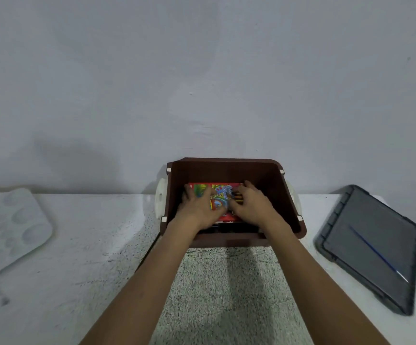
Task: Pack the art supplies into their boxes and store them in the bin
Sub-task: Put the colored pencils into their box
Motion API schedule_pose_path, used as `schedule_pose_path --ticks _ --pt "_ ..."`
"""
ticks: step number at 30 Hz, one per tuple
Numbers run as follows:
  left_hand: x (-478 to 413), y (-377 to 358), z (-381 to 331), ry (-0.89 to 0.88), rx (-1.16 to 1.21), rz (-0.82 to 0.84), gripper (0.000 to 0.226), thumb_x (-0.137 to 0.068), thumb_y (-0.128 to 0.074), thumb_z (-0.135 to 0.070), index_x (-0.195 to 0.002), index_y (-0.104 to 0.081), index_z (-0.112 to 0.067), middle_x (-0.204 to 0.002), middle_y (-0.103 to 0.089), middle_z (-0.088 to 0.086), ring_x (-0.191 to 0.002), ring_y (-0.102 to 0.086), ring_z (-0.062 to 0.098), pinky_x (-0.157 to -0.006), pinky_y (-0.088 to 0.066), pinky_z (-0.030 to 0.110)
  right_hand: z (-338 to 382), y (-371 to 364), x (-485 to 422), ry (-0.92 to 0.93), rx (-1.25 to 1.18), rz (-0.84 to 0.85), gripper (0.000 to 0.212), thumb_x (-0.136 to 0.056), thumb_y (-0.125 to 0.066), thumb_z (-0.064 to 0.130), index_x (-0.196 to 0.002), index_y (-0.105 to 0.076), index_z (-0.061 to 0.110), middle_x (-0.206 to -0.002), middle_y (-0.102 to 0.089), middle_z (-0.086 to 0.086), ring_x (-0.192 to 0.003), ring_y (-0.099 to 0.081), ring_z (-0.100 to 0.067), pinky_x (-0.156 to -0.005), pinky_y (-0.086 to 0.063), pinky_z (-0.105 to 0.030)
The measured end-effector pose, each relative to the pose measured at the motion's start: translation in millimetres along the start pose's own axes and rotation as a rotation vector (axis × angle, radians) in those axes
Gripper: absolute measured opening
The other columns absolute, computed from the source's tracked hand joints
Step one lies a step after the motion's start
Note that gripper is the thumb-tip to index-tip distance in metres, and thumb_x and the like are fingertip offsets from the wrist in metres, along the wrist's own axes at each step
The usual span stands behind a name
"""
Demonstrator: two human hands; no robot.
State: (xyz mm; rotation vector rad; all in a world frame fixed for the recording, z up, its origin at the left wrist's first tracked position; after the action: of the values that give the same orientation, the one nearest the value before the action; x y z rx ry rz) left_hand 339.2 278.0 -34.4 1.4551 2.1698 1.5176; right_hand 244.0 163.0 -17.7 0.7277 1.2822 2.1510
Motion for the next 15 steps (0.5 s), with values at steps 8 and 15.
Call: schedule_pose_path --ticks 8,15 --pt "-1 0 0 -0.015 -0.007 -0.029 0.063 -0.090 -0.052 -0.063 -0.144 -0.035 -0.035 -0.161 0.011 0.024 -0.149 0.011 0.040 -0.119 -0.011 0.051 5 7 3 0.033 0.054 -0.082 0.041 -0.093 -0.058 0.034 -0.127 -0.061 0.013 -0.145 -0.045 -0.020 -0.130 -0.047 -0.036 -0.095 -0.046 -0.039" --pt "5 12 -20 -0.151 -0.322 -0.220 0.065 -0.092 -0.044 -0.063 -0.144 -0.045 -0.024 -0.140 -0.043 0.011 -0.132 -0.035 0.031 -0.111 -0.025 0.044 21 42 22 0.178 0.105 -0.490 0.024 -0.090 -0.053 0.023 -0.086 -0.069 0.004 -0.088 -0.066 -0.013 -0.086 -0.058 -0.034 -0.069 -0.044 -0.038"
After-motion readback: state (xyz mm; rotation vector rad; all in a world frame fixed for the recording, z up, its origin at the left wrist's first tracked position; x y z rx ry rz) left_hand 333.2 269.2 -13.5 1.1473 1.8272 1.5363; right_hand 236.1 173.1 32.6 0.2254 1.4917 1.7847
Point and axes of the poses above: each hand's wrist, its own x-axis away from the middle knuckle, its own y-axis out of the back of the hand, z = x × y, the point moved 9 cm from there along -x, towards the middle knuckle
